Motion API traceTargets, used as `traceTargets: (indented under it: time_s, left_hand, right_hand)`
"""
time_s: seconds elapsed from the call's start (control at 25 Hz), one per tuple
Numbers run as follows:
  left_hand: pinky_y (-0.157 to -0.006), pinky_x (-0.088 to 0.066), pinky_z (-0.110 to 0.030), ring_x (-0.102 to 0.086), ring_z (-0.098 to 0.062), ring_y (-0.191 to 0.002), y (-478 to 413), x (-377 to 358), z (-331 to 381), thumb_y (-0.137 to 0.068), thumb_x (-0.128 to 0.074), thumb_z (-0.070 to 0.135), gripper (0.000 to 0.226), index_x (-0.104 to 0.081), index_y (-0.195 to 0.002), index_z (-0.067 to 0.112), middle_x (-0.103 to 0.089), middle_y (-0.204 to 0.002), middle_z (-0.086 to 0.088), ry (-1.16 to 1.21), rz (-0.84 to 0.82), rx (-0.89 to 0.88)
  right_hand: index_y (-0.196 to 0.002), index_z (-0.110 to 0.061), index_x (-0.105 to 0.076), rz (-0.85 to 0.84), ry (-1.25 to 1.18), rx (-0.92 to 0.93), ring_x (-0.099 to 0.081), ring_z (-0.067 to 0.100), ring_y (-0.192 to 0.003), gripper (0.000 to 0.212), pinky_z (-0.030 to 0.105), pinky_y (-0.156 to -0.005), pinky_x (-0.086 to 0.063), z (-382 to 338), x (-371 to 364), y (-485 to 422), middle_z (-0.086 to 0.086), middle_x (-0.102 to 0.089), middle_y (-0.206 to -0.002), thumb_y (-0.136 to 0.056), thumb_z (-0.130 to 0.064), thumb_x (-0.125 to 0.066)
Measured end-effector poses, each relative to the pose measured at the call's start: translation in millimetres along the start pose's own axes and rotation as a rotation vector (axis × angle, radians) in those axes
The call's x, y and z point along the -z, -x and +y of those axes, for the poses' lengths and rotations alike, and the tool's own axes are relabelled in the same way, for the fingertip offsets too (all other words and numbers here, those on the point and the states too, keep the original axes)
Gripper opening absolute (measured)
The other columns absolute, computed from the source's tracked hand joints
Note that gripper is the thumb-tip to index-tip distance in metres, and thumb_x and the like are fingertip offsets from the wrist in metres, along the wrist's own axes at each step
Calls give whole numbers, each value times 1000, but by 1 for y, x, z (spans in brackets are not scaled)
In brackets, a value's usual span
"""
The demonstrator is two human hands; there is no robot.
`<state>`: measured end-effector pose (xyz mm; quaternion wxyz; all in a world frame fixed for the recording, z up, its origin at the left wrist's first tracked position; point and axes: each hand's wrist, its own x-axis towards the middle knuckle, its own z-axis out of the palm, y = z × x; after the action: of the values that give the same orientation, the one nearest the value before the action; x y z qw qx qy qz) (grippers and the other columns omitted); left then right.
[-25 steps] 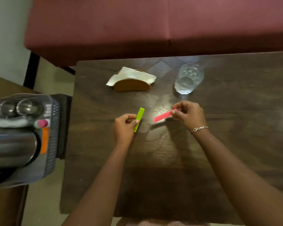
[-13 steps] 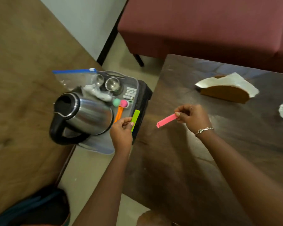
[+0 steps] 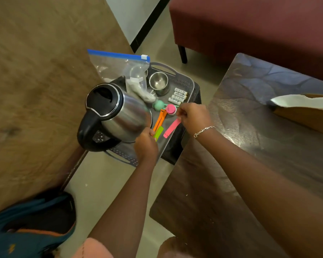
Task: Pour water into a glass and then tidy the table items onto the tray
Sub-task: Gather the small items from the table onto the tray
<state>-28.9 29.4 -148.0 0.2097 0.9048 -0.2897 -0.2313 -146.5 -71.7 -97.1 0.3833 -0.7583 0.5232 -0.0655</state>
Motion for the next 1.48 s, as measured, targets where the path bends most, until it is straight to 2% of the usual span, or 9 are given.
traceTargets:
  time_s: [0.28,0.4,0.6,0.72,0.88,1.0,1.12,1.32,1.48]
  left_hand:
    - [-67,-43,-37,-57,-35,-81,-25,-17,9,-85,-39,-2,22,-59,-88,7,-62,-90,-21,-103,-169,-49]
    - [-66,-39,-35,-57,-38,-88,-32,-24,12,-84,-41,-1,24,-61,-96,6,-63,-99,-24,-119,-211,-29]
    - [-62,-35,-36,-59,-39,-84,-31,-27,17,-87,-48,8,11,-59,-87,6,-64,-92,-20,-152,-215,-94]
    - [-72,-42,-41,-59,-36,-96,-28,-23,20,-91,-40,4,23,-61,-101,8,-61,-106,-16,-270,-193,-116]
    - [-72,-41,-36,-59,-32,-102,-1,-16,16,-89,-42,0,31,-61,-111,12,-63,-111,-13,-180,-111,31]
    - [-68,-39,-30,-61,-30,-102,13,-16,8,-90,-45,1,26,-60,-111,7,-65,-113,-14,-18,-103,243]
    - [-70,-40,-31,-60,-32,-106,11,-18,7,-89,-55,8,25,-54,-113,2,-63,-116,-18,5,-181,356]
    - [-75,-46,-39,-59,-36,-105,-2,-22,8,-84,-64,12,35,-50,-115,3,-62,-115,-21,-79,-210,278]
    - [-75,-46,-41,-58,-37,-103,-9,-26,4,-82,-66,14,37,-49,-113,4,-63,-112,-21,-150,-216,157]
  right_hand:
    - [-100,-12,-64,-18,387,67,-55,36,-97,22,36,-83,-38,-2,-34,-24,16,-67,-91,-84,-5,-51]
    - [-97,-13,-65,-20,464,53,-53,33,-98,21,38,-89,-31,-2,-44,-30,13,-67,-88,-83,-5,-51]
    - [-89,-5,-61,-4,569,130,-51,34,-100,17,40,-87,-30,-1,-57,-32,16,-63,-83,-76,2,-53]
    - [-83,-4,-66,47,549,146,-52,38,-101,11,41,-81,-34,5,-61,-35,16,-67,-87,-76,-3,-57]
    - [-76,-7,-70,360,282,167,-59,38,-78,15,40,-66,-45,23,-53,-28,14,-67,-80,-73,-4,-56]
    - [-86,-5,-69,398,151,105,-56,39,-86,24,41,-72,-45,32,-46,-17,16,-64,-92,-72,9,-56]
    - [-91,-4,-69,409,52,47,-55,37,-90,25,38,-75,-43,36,-43,-9,18,-62,-96,-77,9,-53]
    - [-91,-4,-68,451,47,79,-57,38,-85,25,39,-73,-45,40,-40,5,17,-63,-91,-75,8,-53]
    - [-83,-6,-68,291,254,337,-62,35,-73,24,40,-64,-51,23,-39,-11,13,-68,-80,-70,6,-53]
